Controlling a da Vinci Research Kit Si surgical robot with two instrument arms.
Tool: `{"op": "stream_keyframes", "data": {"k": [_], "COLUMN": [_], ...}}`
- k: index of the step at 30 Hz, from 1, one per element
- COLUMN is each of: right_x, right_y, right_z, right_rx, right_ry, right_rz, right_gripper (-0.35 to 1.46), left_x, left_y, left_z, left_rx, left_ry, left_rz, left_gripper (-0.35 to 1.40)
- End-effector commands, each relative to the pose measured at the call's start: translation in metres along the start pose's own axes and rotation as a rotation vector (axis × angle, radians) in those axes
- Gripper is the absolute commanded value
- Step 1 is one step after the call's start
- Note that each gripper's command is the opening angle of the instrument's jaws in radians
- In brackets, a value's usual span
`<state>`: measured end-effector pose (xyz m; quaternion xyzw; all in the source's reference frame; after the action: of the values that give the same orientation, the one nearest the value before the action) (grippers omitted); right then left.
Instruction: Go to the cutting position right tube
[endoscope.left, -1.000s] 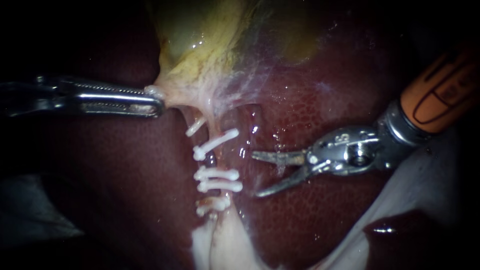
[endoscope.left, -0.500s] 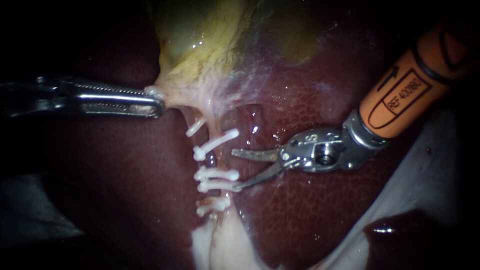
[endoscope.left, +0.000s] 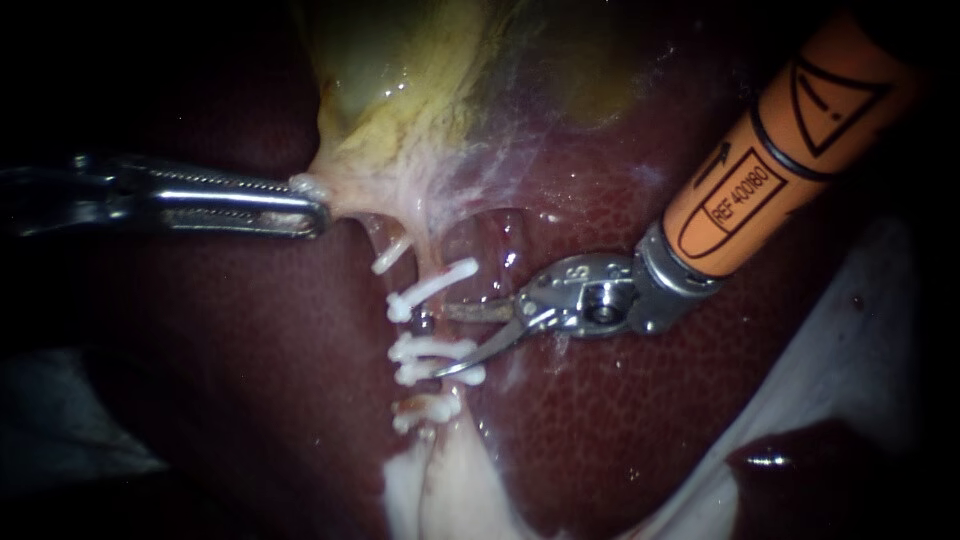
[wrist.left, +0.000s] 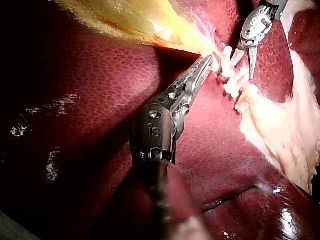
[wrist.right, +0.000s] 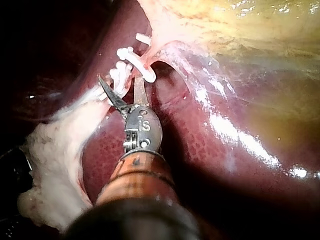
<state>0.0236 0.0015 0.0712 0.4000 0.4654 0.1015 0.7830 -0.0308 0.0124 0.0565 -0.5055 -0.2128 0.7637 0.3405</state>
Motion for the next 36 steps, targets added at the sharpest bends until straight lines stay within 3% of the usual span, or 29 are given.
{"op": "stream_keyframes", "data": {"k": [1,6,10,22,28,36], "right_x": [0.0001,0.0009,0.0015,0.0027,0.0032,0.0046], "right_y": [0.0001,0.0006,0.0008,0.0011,0.0018,0.0], "right_z": [0.0002,0.0012,0.0021,0.0054,0.0065,0.0055], "right_rx": [0.013,0.079,0.104,0.112,0.082,0.106], "right_ry": [0.014,0.084,0.116,0.149,0.174,0.207], "right_rz": [-0.01,-0.044,-0.022,0.064,0.132,0.184], "right_gripper": [1.35,1.3,1.3,1.3,1.38,1.42], "left_x": [0.0001,0.0001,0.0001,0.0002,0.0002,0.0001], "left_y": [0.0,0.0,0.0,0.0001,0.0001,0.0001], "left_z": [-0.0001,0.0,0.0,0.0002,0.0002,0.0001], "left_rx": [0.0,0.0,0.001,0.001,0.001,0.001], "left_ry": [0.0,0.0,0.0,0.0,0.0,0.0], "left_rz": [0.0,0.0,0.0,0.0,0.0,0.0], "left_gripper": [-0.35,-0.35,-0.35,-0.35,-0.35,-0.35]}}
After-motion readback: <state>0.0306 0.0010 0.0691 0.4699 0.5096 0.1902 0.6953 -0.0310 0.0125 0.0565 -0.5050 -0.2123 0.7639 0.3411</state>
